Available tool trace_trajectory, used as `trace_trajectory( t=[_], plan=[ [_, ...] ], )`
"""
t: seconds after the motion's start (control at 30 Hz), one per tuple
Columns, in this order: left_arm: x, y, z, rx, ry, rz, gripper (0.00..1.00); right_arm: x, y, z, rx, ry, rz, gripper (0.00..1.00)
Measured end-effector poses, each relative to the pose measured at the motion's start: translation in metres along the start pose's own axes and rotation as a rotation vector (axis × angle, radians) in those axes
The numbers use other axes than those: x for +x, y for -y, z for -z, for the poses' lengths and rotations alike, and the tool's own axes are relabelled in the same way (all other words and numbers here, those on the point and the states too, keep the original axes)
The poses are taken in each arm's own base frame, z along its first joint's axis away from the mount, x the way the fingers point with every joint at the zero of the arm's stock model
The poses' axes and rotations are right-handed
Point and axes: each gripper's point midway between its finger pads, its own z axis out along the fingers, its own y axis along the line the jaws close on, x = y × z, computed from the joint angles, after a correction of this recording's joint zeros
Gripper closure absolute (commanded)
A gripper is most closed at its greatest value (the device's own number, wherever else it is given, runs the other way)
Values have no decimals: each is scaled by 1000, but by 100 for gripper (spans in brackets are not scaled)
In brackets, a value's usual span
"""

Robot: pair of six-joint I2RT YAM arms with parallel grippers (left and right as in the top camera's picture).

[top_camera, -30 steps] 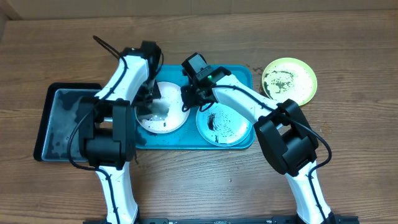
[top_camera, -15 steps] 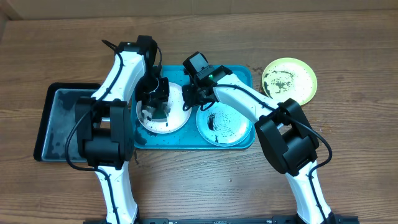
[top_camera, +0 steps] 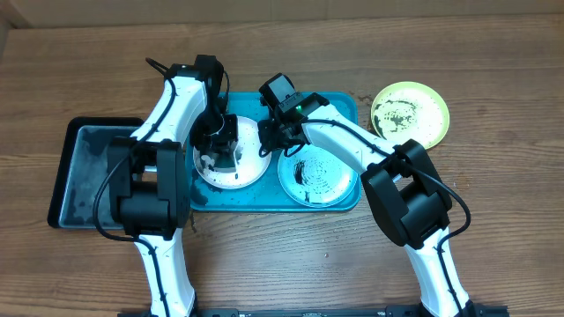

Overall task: Clean dirty plates on tray and stack at the side
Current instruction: 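Scrub the white plate with the sponge while the right gripper holds its rim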

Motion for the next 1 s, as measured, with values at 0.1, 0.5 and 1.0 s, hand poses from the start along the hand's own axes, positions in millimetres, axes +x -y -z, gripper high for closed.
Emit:
trace_trajectory(
  t=[0.1, 0.5, 1.0],
  plan=[
    [1, -1, 0, -7, -4, 0, 96, 0, 0, 0, 0, 0, 0, 96],
    [16, -21, -13, -106, -41, 68, 96, 0, 0, 0, 2, 1, 0, 96],
    [8, -79, -1, -513, 123, 277, 96, 6, -15, -2, -44, -19, 13, 96]
  ],
)
